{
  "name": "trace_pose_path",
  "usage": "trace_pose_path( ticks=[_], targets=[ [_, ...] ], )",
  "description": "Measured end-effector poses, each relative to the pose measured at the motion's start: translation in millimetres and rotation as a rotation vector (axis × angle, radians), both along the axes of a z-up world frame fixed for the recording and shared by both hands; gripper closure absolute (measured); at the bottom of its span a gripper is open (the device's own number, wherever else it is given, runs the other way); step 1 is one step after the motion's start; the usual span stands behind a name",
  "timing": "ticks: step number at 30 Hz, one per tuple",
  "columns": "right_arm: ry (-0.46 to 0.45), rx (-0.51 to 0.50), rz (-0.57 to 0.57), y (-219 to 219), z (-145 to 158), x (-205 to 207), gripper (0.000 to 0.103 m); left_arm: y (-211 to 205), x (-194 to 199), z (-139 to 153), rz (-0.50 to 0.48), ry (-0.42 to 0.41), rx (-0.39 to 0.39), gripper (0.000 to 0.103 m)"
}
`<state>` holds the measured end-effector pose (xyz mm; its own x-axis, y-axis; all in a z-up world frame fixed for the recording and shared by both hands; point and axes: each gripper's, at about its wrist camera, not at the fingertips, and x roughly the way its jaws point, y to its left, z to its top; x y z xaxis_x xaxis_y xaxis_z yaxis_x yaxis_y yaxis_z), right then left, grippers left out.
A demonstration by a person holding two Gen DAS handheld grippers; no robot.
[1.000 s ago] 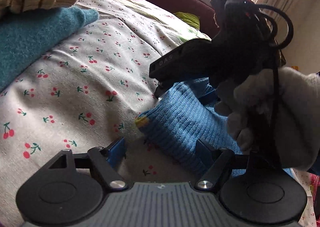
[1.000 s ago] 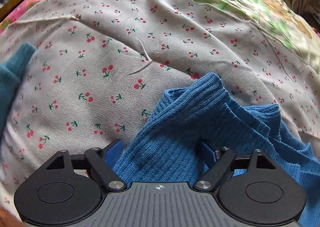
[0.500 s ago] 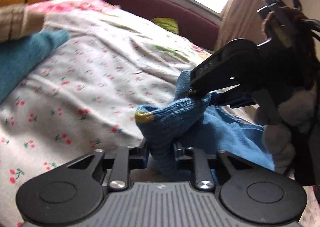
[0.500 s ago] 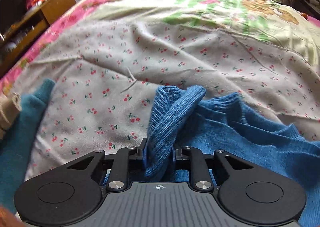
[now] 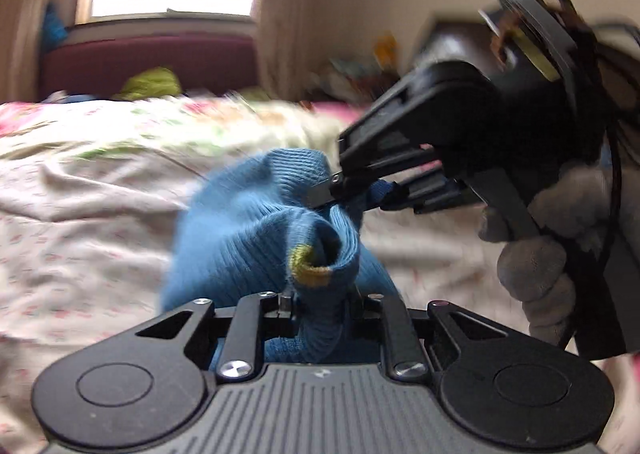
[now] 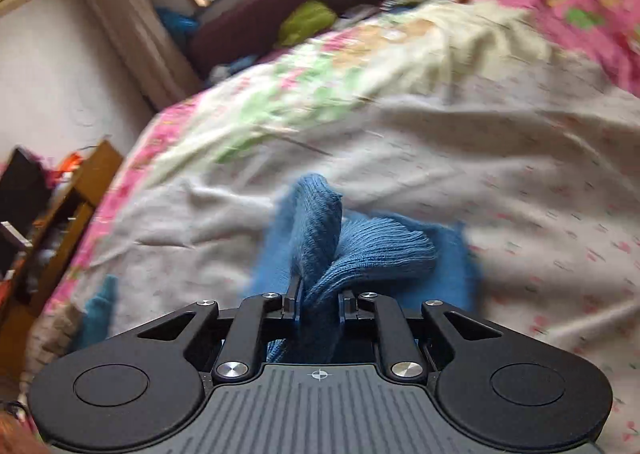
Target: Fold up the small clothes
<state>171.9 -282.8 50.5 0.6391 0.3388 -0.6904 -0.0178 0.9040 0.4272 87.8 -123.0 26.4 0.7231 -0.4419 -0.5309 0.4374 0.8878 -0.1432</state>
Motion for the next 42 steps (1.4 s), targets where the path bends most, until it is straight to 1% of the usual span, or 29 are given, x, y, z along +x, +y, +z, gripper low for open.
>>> trace_pose_path(
  ticks=[2, 4, 6, 7, 8, 10, 11, 13, 14, 15, 17, 19, 20, 21, 22, 23, 25, 26, 28, 29, 30, 31, 32, 35, 38, 39, 40, 42],
  targets=[
    [0.072, 0.032, -0.042, -19.1, -32.1, 1.8, 0.088, -26.1, 1.6, -19.5, -0.040, 0.046, 0.078, 0.073],
    [0.090, 0.092, -0.081, -33.4, -51.0, -0.7, 0.084, -37.1, -1.2, -29.1, -0.052, 0.048, 0.133, 0.073],
    [0.076, 0.192, -0.093, -43.0, -59.2, -5.2, 0.082, -40.2, -3.6, -28.4, -0.055, 0.034, 0.150, 0.073],
    [0.073, 0.224, -0.090, -44.9, -60.2, -4.2, 0.082, -41.1, -3.1, -27.1, -0.054, 0.035, 0.155, 0.073],
    [0.070, 0.244, -0.085, -46.2, -61.0, -2.1, 0.079, -40.0, 0.3, -26.4, -0.052, 0.039, 0.157, 0.073],
    [0.071, 0.260, -0.075, -45.3, -62.7, 4.5, 0.069, -43.6, 5.2, -24.2, -0.045, 0.045, 0.154, 0.073],
    [0.085, 0.256, -0.066, -42.4, -64.4, 8.5, 0.063, -45.4, 6.0, -21.8, -0.043, 0.046, 0.151, 0.073],
    [0.101, 0.244, -0.043, -36.5, -65.3, 15.0, 0.063, -48.2, 5.3, -16.4, -0.043, 0.039, 0.153, 0.073],
    [0.104, 0.227, -0.040, -34.1, -63.4, 17.2, 0.065, -50.2, 5.2, -13.7, -0.047, 0.031, 0.156, 0.073],
    [0.100, 0.214, -0.043, -33.1, -59.7, 17.7, 0.075, -48.9, 2.2, -10.9, -0.053, 0.022, 0.157, 0.073],
    [0.054, 0.227, -0.035, -37.2, -47.9, 14.5, 0.087, -50.1, -3.4, -3.5, -0.064, 0.003, 0.147, 0.073],
    [-0.016, 0.240, -0.047, -47.4, -33.6, 5.4, 0.089, -51.4, -8.2, 3.1, -0.075, -0.027, 0.129, 0.073],
    [-0.048, 0.251, -0.056, -53.9, -29.0, 1.0, 0.092, -52.7, -10.5, 4.7, -0.080, -0.044, 0.119, 0.073],
    [-0.066, 0.248, -0.076, -60.3, -27.3, -1.9, 0.092, -55.2, -11.5, 3.5, -0.086, -0.053, 0.117, 0.073],
    [-0.066, 0.222, -0.092, -64.7, -29.3, -1.9, 0.092, -60.3, -10.0, -1.8, -0.098, -0.040, 0.134, 0.073],
    [-0.041, 0.191, -0.097, -67.4, -35.5, 1.3, 0.092, -66.3, -7.3, -9.9, -0.107, -0.010, 0.155, 0.073],
    [0.040, 0.185, -0.099, -73.1, -54.6, 9.8, 0.088, -74.9, -3.7, -27.1, -0.116, 0.048, 0.185, 0.073],
    [0.056, 0.200, -0.100, -74.2, -60.1, 7.0, 0.084, -75.1, -5.0, -30.7, -0.116, 0.050, 0.189, 0.072],
    [0.041, 0.242, -0.104, -77.0, -62.0, -1.9, 0.081, -72.6, -10.4, -29.8, -0.119, 0.036, 0.185, 0.072],
    [0.040, 0.260, -0.099, -78.6, -61.8, -4.4, 0.072, -70.3, -10.9, -28.7, -0.121, 0.032, 0.184, 0.072],
    [0.035, 0.276, -0.091, -78.8, -61.5, -6.8, 0.060, -69.6, -11.4, -28.7, -0.120, 0.030, 0.184, 0.072],
    [0.031, 0.281, -0.078, -78.3, -61.7, -7.6, 0.053, -68.2, -11.6, -29.1, -0.120, 0.032, 0.180, 0.072],
    [0.036, 0.273, -0.066, -76.0, -61.8, -7.4, 0.042, -66.4, -12.1, -29.5, -0.116, 0.034, 0.174, 0.072],
    [0.056, 0.234, -0.049, -68.4, -65.4, -3.7, 0.041, -60.6, -12.9, -28.8, -0.110, 0.031, 0.157, 0.072],
    [0.066, 0.283, -0.071, -68.1, -69.1, -0.3, 0.041, -58.2, -14.7, -29.1, -0.111, 0.021, 0.157, 0.072],
    [0.053, 0.282, -0.068, -65.5, -66.7, -0.5, 0.041, -58.1, -14.3, -29.2, -0.111, 0.019, 0.157, 0.072],
    [0.034, 0.260, -0.064, -61.7, -62.5, -1.6, 0.041, -57.6, -15.5, -27.9, -0.111, 0.017, 0.153, 0.072],
    [-0.012, 0.174, -0.064, -52.3, -52.3, -5.8, 0.041, -54.9, -15.6, -26.3, -0.108, 0.016, 0.141, 0.072]
  ],
)
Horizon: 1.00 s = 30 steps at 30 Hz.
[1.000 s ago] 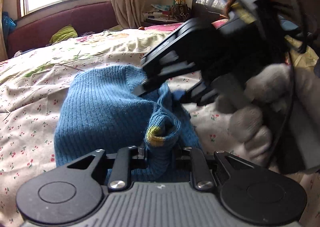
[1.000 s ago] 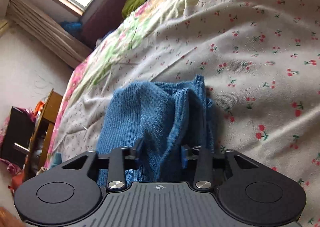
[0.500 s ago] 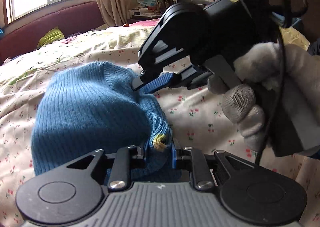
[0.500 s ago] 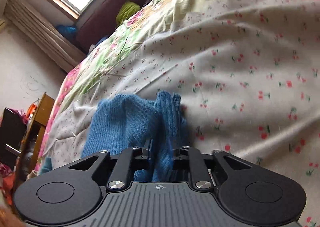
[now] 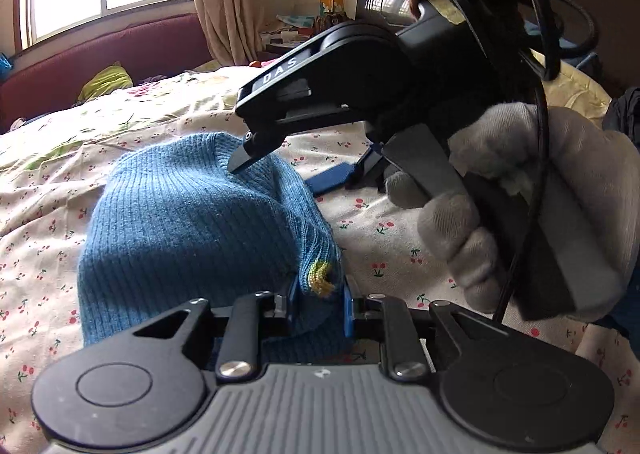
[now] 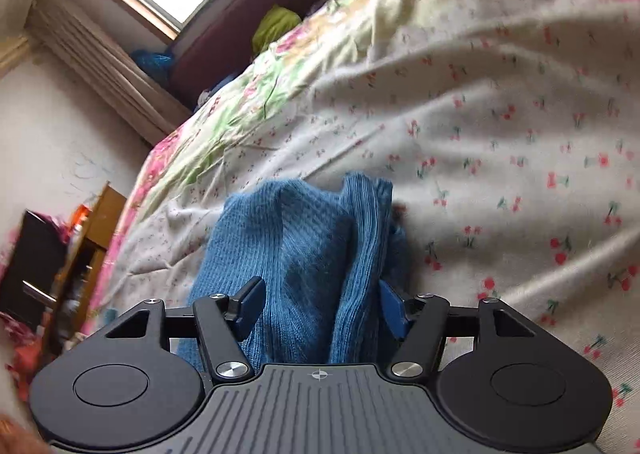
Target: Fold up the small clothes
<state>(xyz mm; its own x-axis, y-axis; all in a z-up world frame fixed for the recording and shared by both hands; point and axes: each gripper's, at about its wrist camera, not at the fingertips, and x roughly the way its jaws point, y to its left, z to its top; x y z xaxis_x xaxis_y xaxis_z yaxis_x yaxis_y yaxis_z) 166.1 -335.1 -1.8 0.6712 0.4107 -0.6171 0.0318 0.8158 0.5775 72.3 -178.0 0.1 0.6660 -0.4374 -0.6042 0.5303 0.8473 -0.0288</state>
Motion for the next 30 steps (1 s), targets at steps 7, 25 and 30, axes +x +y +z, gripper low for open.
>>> trace_pose_path(
  ticks=[7, 25, 30],
  targets=[
    [-0.008, 0.018, 0.083, 10.3, 2.0, -10.3, 0.041, 5.2, -6.2, 0.9, 0.011, 0.006, -0.026, 0.072],
    [-0.079, 0.099, -0.003, -16.8, 20.1, -4.7, 0.087, 2.9, -10.7, 22.3, -0.066, -0.025, -0.097, 0.073],
    [0.056, -0.002, -0.002, -13.3, -17.3, 9.3, 0.078, -3.8, -3.6, -6.6, -0.082, 0.082, -0.014, 0.073]
  ],
)
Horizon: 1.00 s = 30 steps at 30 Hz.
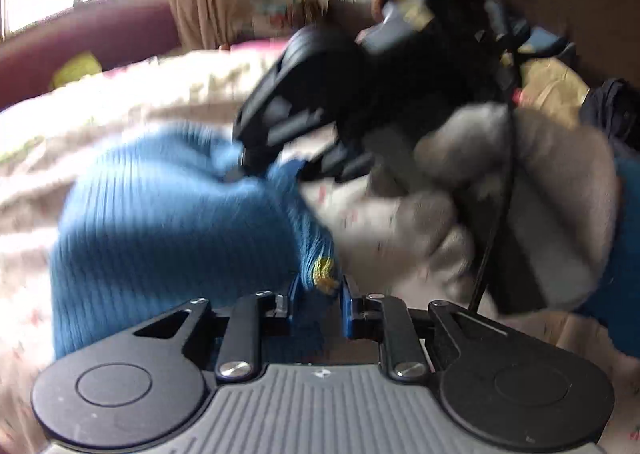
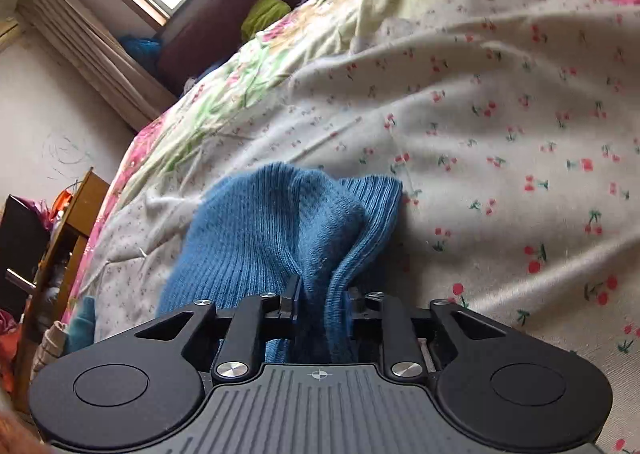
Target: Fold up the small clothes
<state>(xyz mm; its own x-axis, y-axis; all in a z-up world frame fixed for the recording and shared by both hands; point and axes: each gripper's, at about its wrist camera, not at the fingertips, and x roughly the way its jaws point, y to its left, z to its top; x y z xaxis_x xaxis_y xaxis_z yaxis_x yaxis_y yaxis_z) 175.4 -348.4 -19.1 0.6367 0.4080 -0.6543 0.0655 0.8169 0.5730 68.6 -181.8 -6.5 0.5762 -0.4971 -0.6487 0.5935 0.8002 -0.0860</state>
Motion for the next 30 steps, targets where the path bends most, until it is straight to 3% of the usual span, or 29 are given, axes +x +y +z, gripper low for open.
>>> trace_pose_path(
  ticks=[3, 7, 10, 15, 19, 23, 25, 27, 28, 30],
  targets=[
    [-0.035, 0.068, -0.023, -13.0, 8.4, -10.4, 0.074, 13.7, -5.9, 7.4, 0.010, 0.000, -0.013, 0.073],
    [-0.105, -0.004, -0.060, -21.8, 30.7, -35.7, 0.074, 31.1, -15.3, 22.0, 0.004, -0.006, -0.028, 0.072],
    [-0.132, 0.035, -0.027, -20.4, 37.3, -54.5, 0.074, 47.1, -19.4, 33.2, 0.006, -0.030, -0.044, 0.070],
    [-0.022, 0.053, -0.021, -3.4, 5.8, -44.1, 0.074, 55.0, -2.5, 38.1, 0.092, -0.070, -0.056, 0.069],
    [-0.007, 0.202, -0.067, -14.7, -12.2, -38.5, 0.065, 54.4, 18.7, 29.2, 0.140, -0.065, -0.018, 0.069],
    [0.004, 0.315, -0.105, -28.6, -24.5, -28.0, 0.065, 64.0, 30.7, 16.4, 0.167, 0.004, -0.011, 0.069],
    [0.002, 0.302, -0.098, -27.1, -24.0, -25.0, 0.074, 65.1, 29.7, 13.0, 0.166, 0.003, -0.008, 0.068],
    [-0.022, 0.199, -0.077, -18.9, -13.5, -27.0, 0.090, 62.9, 26.6, 12.1, 0.158, -0.001, -0.001, 0.068],
    [-0.039, 0.142, -0.070, -16.4, -6.6, -28.5, 0.091, 63.7, 26.7, 11.7, 0.154, 0.001, -0.001, 0.068],
    [-0.041, 0.055, -0.103, -19.6, 0.4, -28.1, 0.103, 65.6, 28.4, 7.1, 0.150, 0.005, -0.003, 0.066]
  ],
)
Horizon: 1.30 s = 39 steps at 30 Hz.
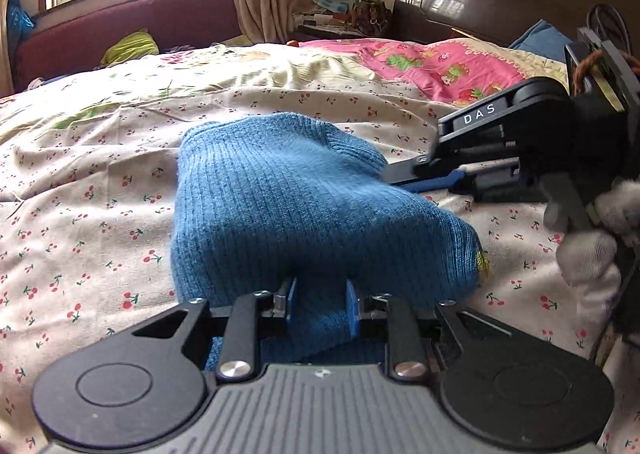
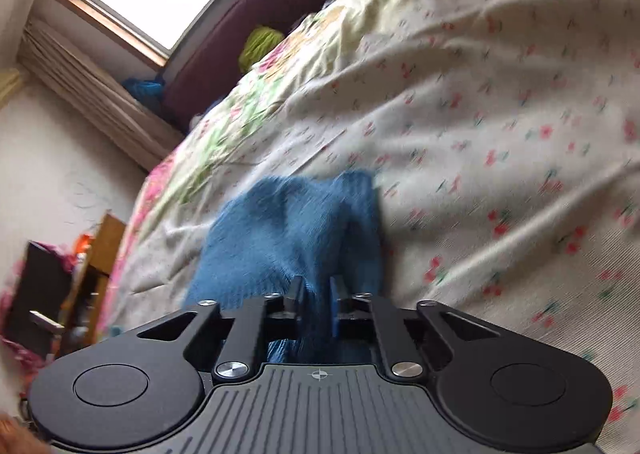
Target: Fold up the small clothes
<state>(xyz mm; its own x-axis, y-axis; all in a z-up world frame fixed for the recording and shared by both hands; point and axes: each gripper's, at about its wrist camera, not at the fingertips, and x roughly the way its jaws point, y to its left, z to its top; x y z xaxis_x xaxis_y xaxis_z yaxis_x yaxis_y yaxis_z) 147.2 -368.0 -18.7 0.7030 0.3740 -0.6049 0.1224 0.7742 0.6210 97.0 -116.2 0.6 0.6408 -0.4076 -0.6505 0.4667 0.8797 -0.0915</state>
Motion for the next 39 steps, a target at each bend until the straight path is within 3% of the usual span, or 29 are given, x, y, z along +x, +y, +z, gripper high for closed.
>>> trace_pose_path(
  ticks=[2, 5, 6, 9, 12, 14, 17, 18, 20, 23, 26, 29, 34, 39],
  targets=[
    [0.048, -0.071, -0.048, -6.6, -2.6, 4.0, 0.103, 1.5, 0.8, -2.2, 0.009, 0.007, 0.005, 0.066],
    [0.040, -0.049, -0.030, -7.7, -0.4, -6.9, 0.103, 3.6, -1.4, 0.6, 0.017, 0.010, -0.002, 0.066],
    [0.015, -0.049, -0.013, -4.5, 6.4, -13.1, 0.096, 4.5, -3.3, 3.1, 0.020, 0.005, -0.006, 0.066],
    [-0.034, -0.052, 0.052, 10.6, 24.5, -29.0, 0.091, 7.2, -10.3, 9.9, 0.021, -0.017, -0.012, 0.065],
    [0.005, -0.049, 0.086, 23.4, 24.1, -28.6, 0.074, 11.5, -14.6, 13.7, 0.030, -0.026, -0.020, 0.065],
    [0.036, -0.027, 0.074, 24.6, 15.6, -27.5, 0.068, 14.8, -15.7, 16.7, 0.044, -0.038, -0.026, 0.065],
    [0.107, 0.016, 0.070, 25.2, -0.1, -28.7, 0.070, 17.5, -12.2, 21.3, 0.061, -0.057, -0.038, 0.065],
    [0.102, 0.008, 0.079, 26.0, 0.2, -32.1, 0.077, 17.8, -9.1, 21.9, 0.067, -0.062, -0.040, 0.064],
    [0.091, -0.100, 0.090, 31.1, 5.6, -40.9, 0.083, 16.4, 1.5, 17.5, 0.081, -0.046, -0.024, 0.063],
    [0.148, -0.189, 0.069, 29.1, 0.3, -43.1, 0.096, 13.2, 14.2, 5.1, 0.090, 0.013, -0.007, 0.063],
    [0.183, -0.187, 0.057, 23.9, -2.3, -52.5, 0.096, 11.9, 8.8, 4.7, 0.089, -0.007, 0.025, 0.063],
    [0.131, -0.205, 0.044, 28.9, 10.2, -69.8, 0.092, 19.6, 3.0, 7.8, 0.102, 0.004, 0.006, 0.062],
    [0.022, -0.261, 0.012, 44.0, 33.7, -97.1, 0.092, 30.3, -6.7, 8.1, 0.108, 0.021, 0.041, 0.060],
    [-0.005, -0.225, 0.037, 53.4, 44.6, -77.5, 0.088, 37.4, -14.9, 17.5, 0.128, 0.001, 0.008, 0.059]
  ],
)
